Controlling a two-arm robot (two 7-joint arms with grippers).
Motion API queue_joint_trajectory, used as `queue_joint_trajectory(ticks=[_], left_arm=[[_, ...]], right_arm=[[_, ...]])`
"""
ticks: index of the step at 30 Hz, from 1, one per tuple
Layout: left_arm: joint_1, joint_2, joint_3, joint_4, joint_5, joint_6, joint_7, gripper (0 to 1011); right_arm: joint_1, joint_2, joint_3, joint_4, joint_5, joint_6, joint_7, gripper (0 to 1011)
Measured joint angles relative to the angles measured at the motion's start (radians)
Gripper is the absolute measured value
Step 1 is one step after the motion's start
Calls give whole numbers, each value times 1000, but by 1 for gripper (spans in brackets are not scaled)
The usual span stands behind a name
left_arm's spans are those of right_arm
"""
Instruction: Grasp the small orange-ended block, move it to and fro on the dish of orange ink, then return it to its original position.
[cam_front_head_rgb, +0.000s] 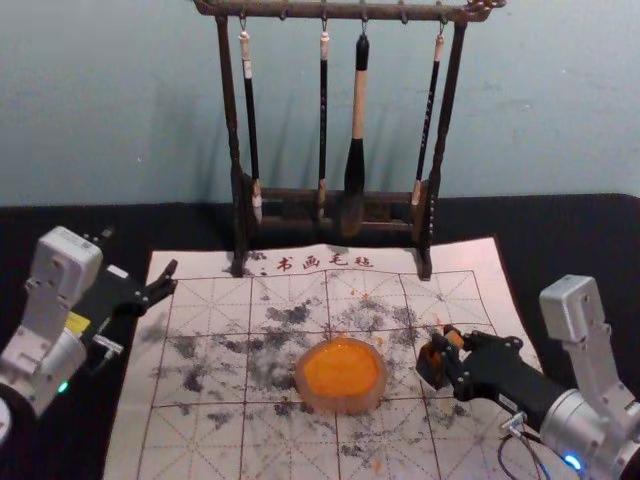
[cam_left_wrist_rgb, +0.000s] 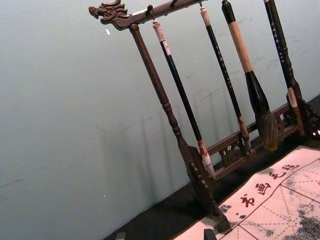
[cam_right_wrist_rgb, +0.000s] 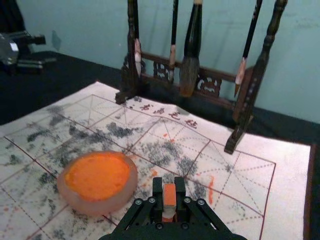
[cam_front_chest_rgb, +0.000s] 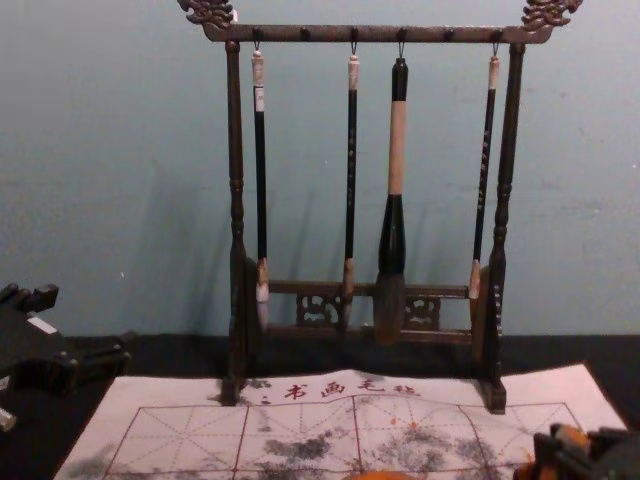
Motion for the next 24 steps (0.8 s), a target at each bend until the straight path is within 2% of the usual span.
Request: queue_joint_trajectory(ticks=[5, 11, 15, 20, 24], left_arm=[[0, 0, 0, 0, 0, 0, 0, 1010], [0, 0, 0, 0, 0, 0, 0, 1010], [0, 0, 0, 0, 0, 0, 0, 1010], [0, 0, 0, 0, 0, 0, 0, 1010], [0, 0, 0, 0, 0, 0, 0, 1010]], right_arm=[[-9, 11, 20, -44, 1, 30, 16, 40], [-22, 44, 53, -119, 1, 80, 44, 40], [-17, 59, 75, -150, 10, 92, 72, 40], [28, 55, 78, -150, 24, 93, 107, 40], [82, 42, 53, -121, 36, 99, 141, 40]])
